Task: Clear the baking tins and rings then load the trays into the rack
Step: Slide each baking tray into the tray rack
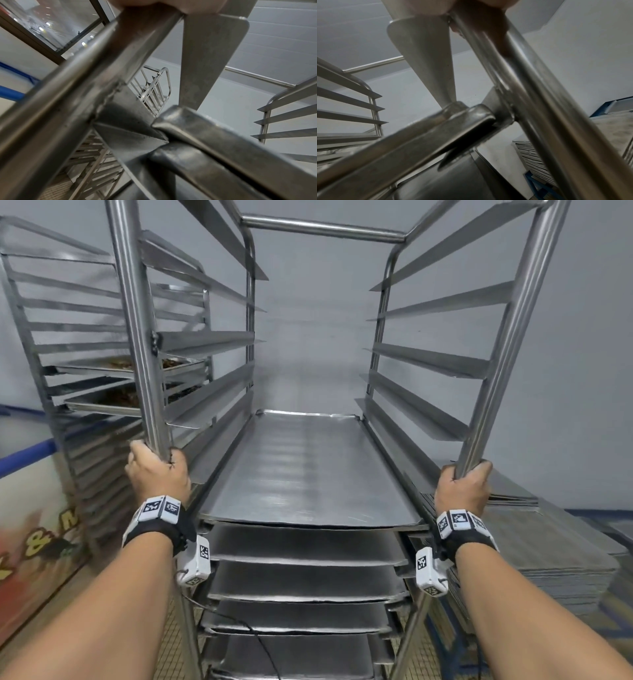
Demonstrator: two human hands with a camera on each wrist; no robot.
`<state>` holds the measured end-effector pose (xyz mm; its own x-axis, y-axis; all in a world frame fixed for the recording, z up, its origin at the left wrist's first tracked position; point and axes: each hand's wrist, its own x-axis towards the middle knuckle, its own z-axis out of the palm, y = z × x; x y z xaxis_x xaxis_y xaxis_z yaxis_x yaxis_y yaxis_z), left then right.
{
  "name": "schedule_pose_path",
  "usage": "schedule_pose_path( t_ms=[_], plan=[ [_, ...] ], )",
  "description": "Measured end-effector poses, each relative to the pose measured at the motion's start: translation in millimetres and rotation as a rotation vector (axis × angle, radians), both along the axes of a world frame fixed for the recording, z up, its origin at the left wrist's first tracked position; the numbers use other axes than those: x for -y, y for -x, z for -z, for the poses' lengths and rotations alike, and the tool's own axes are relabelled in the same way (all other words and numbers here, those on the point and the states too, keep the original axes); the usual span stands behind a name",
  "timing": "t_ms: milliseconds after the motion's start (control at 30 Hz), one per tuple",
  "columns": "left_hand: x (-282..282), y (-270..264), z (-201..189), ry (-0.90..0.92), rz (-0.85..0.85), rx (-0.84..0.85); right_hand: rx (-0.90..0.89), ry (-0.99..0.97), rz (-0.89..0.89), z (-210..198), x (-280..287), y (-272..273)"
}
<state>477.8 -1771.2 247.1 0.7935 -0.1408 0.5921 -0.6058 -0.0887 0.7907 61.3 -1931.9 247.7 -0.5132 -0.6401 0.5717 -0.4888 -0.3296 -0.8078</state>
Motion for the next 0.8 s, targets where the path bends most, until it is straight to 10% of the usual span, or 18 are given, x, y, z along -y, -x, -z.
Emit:
schedule_pose_path(
  t_ms=[800],
  plan=[
    [245, -76, -7, -0.021, 0.017, 0.013, -0.003, 0.001, -0.028, 2, 247, -77]
  ],
)
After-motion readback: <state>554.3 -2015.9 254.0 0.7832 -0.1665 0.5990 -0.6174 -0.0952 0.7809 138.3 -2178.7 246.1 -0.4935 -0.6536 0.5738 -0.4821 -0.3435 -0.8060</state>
